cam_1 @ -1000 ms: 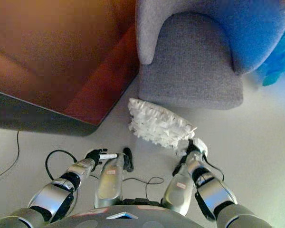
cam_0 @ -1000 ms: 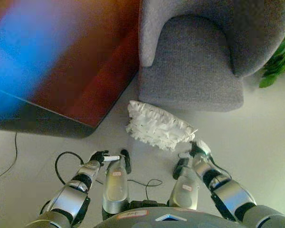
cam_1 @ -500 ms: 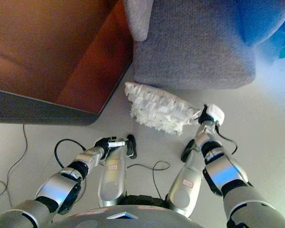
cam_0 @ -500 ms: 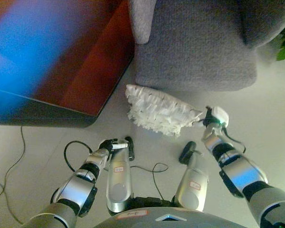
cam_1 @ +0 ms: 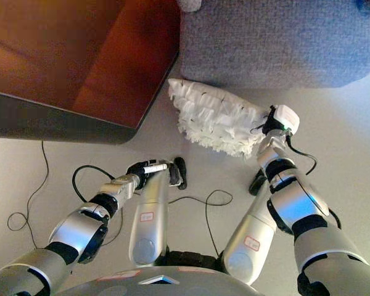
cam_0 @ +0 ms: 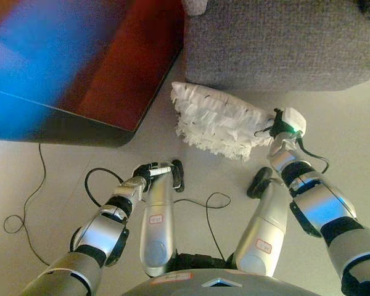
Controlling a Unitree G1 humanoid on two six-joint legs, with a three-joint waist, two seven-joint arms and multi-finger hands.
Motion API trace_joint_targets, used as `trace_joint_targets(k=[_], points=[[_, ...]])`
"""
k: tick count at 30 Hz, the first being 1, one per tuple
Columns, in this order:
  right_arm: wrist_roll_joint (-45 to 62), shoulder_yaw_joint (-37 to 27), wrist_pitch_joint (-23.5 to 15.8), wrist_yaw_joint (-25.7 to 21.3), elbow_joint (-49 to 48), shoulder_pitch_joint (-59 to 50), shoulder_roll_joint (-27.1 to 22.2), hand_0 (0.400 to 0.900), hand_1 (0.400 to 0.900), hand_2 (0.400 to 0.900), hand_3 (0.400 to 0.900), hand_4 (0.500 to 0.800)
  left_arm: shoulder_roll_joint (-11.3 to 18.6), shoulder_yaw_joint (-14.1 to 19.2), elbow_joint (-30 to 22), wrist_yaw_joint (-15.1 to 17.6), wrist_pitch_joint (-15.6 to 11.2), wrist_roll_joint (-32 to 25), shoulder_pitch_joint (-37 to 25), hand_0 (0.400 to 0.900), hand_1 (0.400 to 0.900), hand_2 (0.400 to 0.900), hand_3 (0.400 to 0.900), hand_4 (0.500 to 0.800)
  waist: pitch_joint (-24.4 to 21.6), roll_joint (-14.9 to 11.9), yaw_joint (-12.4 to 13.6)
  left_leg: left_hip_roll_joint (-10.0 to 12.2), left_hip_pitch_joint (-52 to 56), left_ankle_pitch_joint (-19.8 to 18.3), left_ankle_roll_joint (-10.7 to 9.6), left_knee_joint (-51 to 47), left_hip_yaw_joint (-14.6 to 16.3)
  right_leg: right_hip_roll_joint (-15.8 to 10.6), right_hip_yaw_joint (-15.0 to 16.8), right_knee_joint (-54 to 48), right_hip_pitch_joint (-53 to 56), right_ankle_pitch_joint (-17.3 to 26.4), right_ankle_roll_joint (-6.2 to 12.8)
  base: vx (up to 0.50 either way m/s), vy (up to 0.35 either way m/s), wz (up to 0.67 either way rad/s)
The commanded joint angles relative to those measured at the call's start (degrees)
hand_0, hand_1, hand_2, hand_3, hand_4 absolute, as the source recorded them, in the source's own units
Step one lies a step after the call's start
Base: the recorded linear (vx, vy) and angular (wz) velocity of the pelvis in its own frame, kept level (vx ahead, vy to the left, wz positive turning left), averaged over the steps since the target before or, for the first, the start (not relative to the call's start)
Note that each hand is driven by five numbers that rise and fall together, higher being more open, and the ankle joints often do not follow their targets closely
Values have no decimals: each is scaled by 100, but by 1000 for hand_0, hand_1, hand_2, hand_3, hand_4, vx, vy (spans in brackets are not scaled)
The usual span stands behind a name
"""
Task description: Pick up the pillow and put it on the sofa.
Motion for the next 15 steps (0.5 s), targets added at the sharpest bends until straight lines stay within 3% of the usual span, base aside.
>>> trace_joint_targets(k=[1, 11, 15], points=[[-57, 95, -59, 41, -287, -842, -466, 900, 900, 900, 900, 800, 194, -266, 592, 156, 823, 58, 834, 900, 900, 900, 900, 800, 183, 83, 142, 109, -114, 21, -143, -100, -377, -83, 641, 544, -12, -211, -185, -42, 24, -2], [111, 352, -277, 554, -252, -1337, -722, 900, 900, 900, 900, 800, 295, -264, 536, 86, 812, -259, 848, 900, 900, 900, 900, 800, 311, 131, 128, 155, -959, -287, -117, 1000, -684, 73, 906, 1662, -863, -779, -281, -62, -2, 1], [254, 521, -436, 1085, -317, -1598, -858, 900, 900, 900, 900, 800, 427, -183, 518, 51, 817, -382, 962, 900, 900, 900, 900, 800, 346, 156, 145, 196, -1425, -482, -122, 1674, -889, 193, 1059, 2429, -1291, -1250, -369, -58, -29, 1]])
